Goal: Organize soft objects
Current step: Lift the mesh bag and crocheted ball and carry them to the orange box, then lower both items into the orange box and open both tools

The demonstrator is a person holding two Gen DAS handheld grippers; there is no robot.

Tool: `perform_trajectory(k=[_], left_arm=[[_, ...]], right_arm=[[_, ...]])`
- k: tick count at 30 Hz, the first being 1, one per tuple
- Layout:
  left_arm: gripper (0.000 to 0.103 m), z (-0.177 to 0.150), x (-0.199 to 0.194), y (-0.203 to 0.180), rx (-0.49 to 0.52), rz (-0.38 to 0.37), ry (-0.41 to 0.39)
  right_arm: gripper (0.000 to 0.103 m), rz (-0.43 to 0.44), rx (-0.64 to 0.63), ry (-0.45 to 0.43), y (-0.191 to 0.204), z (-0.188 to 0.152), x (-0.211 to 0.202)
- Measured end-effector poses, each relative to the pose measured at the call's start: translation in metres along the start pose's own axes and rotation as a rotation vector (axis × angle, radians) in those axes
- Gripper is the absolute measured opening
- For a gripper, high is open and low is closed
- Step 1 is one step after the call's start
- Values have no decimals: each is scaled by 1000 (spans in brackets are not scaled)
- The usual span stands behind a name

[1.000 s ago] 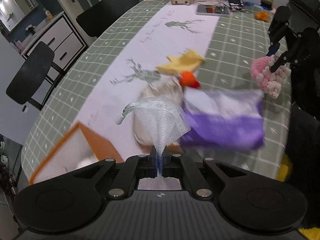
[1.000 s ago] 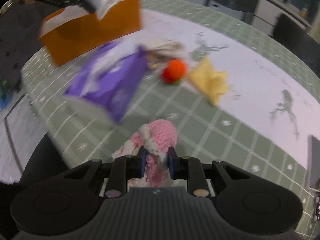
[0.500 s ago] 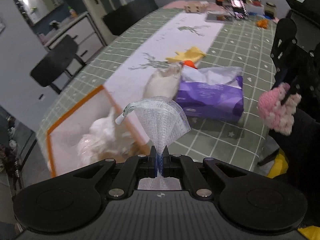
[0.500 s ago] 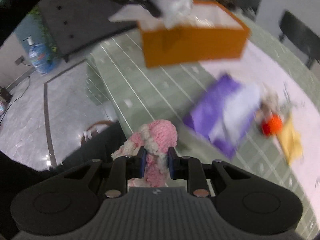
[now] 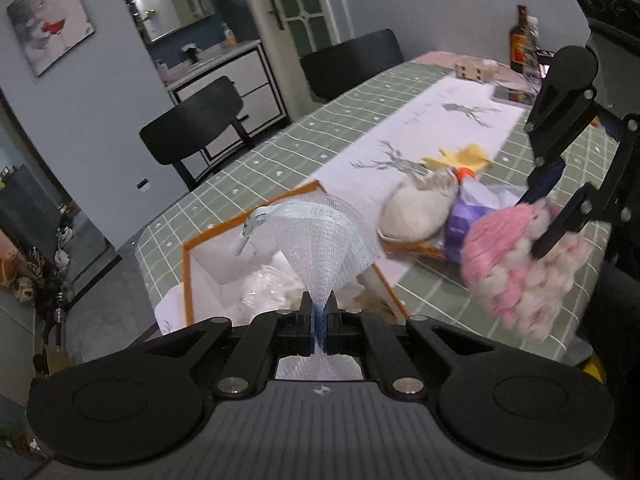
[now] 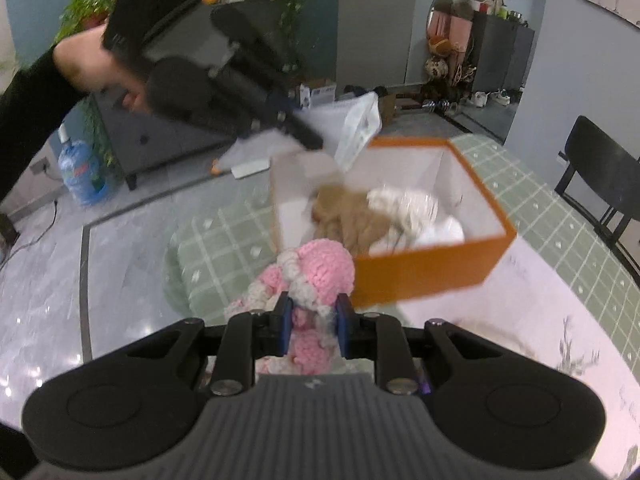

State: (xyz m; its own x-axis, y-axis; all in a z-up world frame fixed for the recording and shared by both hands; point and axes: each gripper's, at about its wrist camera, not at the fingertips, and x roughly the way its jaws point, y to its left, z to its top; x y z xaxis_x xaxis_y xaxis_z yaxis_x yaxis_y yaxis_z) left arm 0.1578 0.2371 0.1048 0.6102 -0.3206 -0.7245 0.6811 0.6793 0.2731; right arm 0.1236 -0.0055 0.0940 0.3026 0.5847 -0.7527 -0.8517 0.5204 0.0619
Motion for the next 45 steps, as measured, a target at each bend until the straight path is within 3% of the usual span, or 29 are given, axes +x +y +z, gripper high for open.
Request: perform_trajectory(k=[4, 13, 21, 35, 42, 44, 45], left_arm=[[3, 3, 15, 14, -30, 7, 22], [3, -14, 68, 46, -118, 42, 166], [3, -36, 103, 46, -143, 39, 252], [4, -61, 117, 51, -137, 94, 338], [13, -73, 128, 43, -129, 88, 383], [21, -73, 126, 41, -123, 93, 382], [31, -73, 124, 40, -125, 98, 376]], right_arm=[[21, -5, 18, -9, -7, 28, 27], [21, -12, 103, -32, -30, 61, 86], [21, -21, 142, 18, -45, 60, 137], [21, 56, 145, 92, -36, 54, 200], [21, 55, 149, 126, -38, 51, 221], [22, 55, 138, 134, -37, 50, 224], [24, 54, 132, 137, -35, 51, 223]])
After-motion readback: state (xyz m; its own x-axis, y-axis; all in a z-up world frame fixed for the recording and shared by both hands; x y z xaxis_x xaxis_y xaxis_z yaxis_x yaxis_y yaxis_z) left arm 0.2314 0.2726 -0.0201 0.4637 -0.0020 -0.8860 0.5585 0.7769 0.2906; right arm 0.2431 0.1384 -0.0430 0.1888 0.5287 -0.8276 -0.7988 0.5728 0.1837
